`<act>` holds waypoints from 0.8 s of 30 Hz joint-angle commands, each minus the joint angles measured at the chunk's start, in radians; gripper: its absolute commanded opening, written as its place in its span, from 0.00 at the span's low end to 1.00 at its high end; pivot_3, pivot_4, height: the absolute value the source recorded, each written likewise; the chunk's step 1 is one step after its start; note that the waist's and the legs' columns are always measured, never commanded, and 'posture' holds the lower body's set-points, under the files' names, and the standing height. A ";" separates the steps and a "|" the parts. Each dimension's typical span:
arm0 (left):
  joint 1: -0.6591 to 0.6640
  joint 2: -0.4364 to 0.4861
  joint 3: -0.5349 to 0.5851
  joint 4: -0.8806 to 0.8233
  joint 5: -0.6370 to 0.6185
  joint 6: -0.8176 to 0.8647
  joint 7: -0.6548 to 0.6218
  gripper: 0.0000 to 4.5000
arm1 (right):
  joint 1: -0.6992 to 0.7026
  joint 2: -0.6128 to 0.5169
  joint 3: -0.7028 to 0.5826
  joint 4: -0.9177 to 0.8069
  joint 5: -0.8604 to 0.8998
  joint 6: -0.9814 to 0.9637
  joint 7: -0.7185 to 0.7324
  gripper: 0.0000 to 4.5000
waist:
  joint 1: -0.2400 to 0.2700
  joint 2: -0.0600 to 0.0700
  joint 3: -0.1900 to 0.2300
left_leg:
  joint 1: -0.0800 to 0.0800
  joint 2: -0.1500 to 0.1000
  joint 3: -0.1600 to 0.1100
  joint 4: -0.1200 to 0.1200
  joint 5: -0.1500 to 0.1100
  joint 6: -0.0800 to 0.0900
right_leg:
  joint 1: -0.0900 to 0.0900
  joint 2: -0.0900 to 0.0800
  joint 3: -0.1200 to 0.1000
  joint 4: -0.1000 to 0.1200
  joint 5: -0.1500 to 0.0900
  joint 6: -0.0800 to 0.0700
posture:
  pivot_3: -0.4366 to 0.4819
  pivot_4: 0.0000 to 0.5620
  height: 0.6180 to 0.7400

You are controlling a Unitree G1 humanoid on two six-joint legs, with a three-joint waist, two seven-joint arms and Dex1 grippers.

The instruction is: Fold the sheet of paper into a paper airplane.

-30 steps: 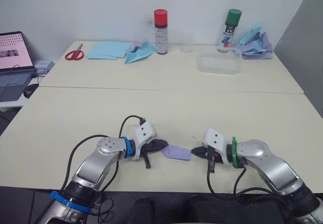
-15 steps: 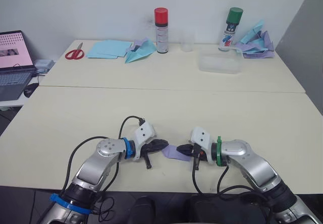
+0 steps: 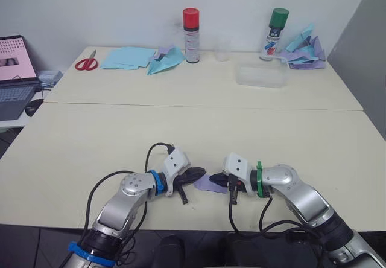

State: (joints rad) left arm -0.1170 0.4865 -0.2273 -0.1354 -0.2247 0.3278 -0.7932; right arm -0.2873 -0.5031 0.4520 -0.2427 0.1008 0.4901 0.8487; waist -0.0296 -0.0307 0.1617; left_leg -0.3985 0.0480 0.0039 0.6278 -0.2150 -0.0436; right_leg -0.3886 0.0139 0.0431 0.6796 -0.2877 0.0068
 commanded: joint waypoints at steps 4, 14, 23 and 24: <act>0.083 0.064 0.107 0.059 0.028 -0.009 0.066 0.00 | 0.033 -0.025 -0.007 -0.011 -0.007 0.024 0.005 0.01 | -0.004 0.001 0.000 | 0.001 0.001 0.000 -0.001 0.000 0.000 | 0.000 0.000 0.000 0.000 -0.001 -0.001 | 0.48 0.27 1.00; 0.095 0.087 0.280 -0.137 -0.121 -0.028 0.024 0.00 | 0.024 0.052 -0.205 -0.109 0.243 0.047 0.046 0.05 | -0.001 -0.005 0.013 | -0.002 0.001 0.000 -0.002 0.000 0.000 | -0.002 -0.001 0.000 0.000 -0.001 -0.001 | 0.48 0.27 1.00; 0.197 0.245 0.330 -0.245 -0.153 -0.156 -0.180 0.58 | 0.043 -0.102 -0.302 -0.296 0.445 0.089 0.201 0.69 | -0.001 -0.005 0.016 | -0.003 0.001 0.000 -0.004 -0.003 -0.002 | -0.003 -0.002 -0.001 -0.001 -0.005 -0.002 | 0.48 0.27 1.00; 0.211 0.248 0.332 -0.260 -0.157 -0.169 -0.191 0.66 | 0.051 -0.121 -0.293 -0.304 0.440 0.078 0.215 0.69 | -0.001 -0.005 0.016 | -0.003 0.001 0.000 -0.004 -0.003 -0.002 | -0.003 -0.002 -0.001 -0.001 -0.005 -0.002 | 0.48 0.27 1.00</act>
State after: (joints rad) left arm 0.0831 0.7227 0.0811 -0.3362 -0.3551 0.1955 -0.9574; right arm -0.2432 -0.6046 0.1640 -0.4955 0.5166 0.5830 1.0303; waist -0.0303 -0.0356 0.1775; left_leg -0.4017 0.0487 0.0039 0.6235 -0.2184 -0.0454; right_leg -0.3915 0.0122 0.0417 0.6783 -0.2934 0.0052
